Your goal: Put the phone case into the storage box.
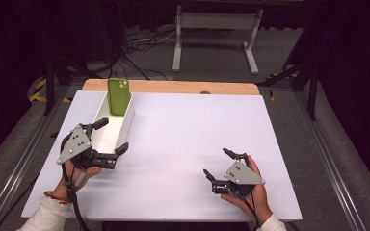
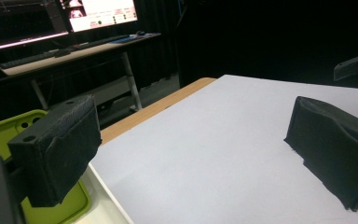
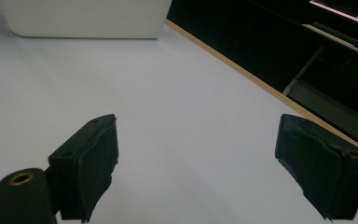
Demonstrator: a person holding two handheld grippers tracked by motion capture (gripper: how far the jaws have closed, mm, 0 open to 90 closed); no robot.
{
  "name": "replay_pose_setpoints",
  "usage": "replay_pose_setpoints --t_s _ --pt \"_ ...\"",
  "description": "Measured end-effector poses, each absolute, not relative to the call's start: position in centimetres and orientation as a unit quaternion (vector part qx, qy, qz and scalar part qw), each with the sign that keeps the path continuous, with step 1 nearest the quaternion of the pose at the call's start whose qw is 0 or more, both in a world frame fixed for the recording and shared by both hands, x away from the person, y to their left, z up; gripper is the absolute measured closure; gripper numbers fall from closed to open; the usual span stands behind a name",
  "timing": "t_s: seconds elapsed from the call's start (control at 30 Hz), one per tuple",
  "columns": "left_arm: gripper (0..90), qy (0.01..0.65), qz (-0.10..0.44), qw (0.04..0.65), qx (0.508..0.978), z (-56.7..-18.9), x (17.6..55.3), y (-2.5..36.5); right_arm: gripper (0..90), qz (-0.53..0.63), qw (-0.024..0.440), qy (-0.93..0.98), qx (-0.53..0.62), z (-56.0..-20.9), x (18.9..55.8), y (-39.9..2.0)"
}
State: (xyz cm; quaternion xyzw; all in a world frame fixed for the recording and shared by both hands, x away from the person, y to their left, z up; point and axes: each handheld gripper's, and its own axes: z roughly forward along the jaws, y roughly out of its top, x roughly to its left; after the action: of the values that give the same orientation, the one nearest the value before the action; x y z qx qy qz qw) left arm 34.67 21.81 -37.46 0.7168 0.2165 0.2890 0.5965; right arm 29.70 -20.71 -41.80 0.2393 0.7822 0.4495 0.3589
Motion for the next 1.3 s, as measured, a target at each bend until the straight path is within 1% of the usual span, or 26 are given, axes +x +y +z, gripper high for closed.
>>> replay_pose_setpoints --t_s 0.43,0.77,0.9,1.07,1.3 --pt "4.4 0.213 0.301 0.595 0.715 -38.3 33.6 20.9 13.9 0.451 0.359 0.782 0.236 -41.7 29.6 -20.6" --pt "4.2 0.197 0.295 0.591 0.725 -39.2 32.7 20.1 13.8 0.451 0.357 0.783 0.236 -41.7 29.5 -20.5" --pt "5.0 0.193 0.303 0.586 0.727 -39.6 32.2 19.8 13.8 0.452 0.358 0.783 0.233 -41.7 29.4 -20.4" --pt "5.0 0.188 0.295 0.590 0.727 -40.0 31.8 19.6 13.8 0.453 0.357 0.783 0.234 -41.7 29.3 -20.4" --pt "5.4 0.192 0.291 0.577 0.739 -40.7 31.4 19.2 13.5 0.451 0.357 0.785 0.231 -41.7 29.2 -20.3"
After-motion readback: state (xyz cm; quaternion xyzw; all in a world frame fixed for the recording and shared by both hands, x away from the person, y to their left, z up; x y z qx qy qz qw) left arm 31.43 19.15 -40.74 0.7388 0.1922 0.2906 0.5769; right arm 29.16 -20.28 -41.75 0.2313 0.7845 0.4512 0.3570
